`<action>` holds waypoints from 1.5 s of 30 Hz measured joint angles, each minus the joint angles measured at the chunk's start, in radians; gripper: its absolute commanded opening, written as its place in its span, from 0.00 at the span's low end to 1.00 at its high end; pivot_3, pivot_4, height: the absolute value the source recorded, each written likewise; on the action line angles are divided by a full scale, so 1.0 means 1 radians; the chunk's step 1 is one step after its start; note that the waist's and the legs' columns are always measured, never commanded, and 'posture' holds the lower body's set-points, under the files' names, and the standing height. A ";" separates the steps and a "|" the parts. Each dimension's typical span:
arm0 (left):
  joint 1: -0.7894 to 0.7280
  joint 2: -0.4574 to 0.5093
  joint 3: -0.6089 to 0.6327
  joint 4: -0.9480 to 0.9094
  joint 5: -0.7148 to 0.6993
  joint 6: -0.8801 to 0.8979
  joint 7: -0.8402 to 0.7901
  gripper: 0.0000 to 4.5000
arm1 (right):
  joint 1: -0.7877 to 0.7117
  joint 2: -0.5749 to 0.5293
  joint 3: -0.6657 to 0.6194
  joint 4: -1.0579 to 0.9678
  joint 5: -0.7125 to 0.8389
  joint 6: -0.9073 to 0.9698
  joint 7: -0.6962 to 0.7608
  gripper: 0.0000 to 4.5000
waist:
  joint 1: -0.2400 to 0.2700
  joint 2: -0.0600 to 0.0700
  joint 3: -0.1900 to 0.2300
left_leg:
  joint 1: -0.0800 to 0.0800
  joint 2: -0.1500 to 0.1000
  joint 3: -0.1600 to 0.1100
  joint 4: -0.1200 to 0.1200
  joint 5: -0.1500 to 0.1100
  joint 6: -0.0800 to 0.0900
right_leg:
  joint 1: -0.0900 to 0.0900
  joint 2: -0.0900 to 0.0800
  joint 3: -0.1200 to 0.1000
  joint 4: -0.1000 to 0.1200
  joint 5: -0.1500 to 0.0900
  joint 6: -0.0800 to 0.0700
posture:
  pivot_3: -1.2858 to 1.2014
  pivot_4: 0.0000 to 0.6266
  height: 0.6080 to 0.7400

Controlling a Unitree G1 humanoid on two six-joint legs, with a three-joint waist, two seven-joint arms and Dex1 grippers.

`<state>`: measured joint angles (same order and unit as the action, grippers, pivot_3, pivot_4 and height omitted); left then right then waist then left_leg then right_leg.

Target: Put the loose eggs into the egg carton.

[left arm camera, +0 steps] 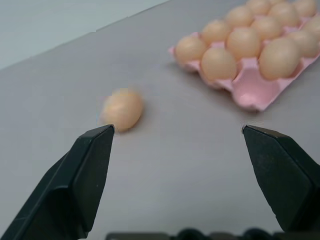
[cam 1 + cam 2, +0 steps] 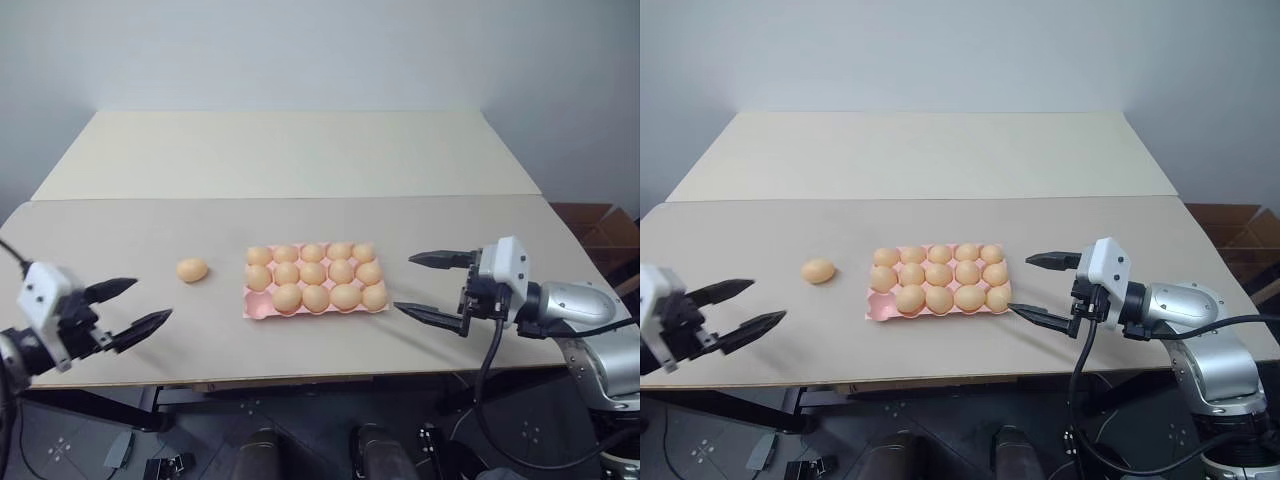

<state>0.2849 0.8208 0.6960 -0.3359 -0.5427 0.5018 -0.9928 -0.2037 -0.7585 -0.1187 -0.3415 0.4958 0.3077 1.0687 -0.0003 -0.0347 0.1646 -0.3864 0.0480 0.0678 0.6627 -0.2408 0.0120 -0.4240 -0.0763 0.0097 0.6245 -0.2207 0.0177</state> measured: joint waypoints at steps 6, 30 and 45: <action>0.055 -0.047 0.041 -0.048 -0.011 0.000 0.034 0.99 | -0.006 0.000 0.000 0.000 0.000 0.000 0.014 1.00 | 0.006 0.000 0.000 | 0.000 0.000 0.000 0.000 0.000 0.000 | 0.000 0.000 0.000 0.000 0.000 0.000 | 0.52 0.24 1.00; -0.659 -0.086 -0.530 0.586 0.245 -0.042 0.218 0.95 | -0.015 0.002 0.006 -0.018 0.000 0.000 -0.006 1.00 | 0.002 -0.001 0.000 | -0.003 -0.001 0.000 0.000 0.000 0.000 | -0.001 0.001 0.000 -0.001 0.008 0.004 | 0.52 0.24 1.00; -0.612 -0.079 -0.555 0.486 0.240 -0.064 0.133 0.45 | 0.034 0.002 -0.017 -0.068 0.019 0.007 -0.054 1.00 | 0.000 -0.001 0.000 | -0.002 -0.001 0.000 0.000 0.000 0.000 | -0.001 0.001 0.000 0.000 0.008 0.004 | 0.52 0.24 1.00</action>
<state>-0.3267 0.7417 0.1415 0.1504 -0.3031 0.4381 -0.8597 -0.1697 -0.7570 -0.1360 -0.4092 0.5143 0.3150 1.0151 -0.0001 -0.0355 0.1643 -0.3888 0.0475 0.0675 0.6629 -0.2408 0.0122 -0.4246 -0.0756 0.0095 0.6242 -0.2123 0.0218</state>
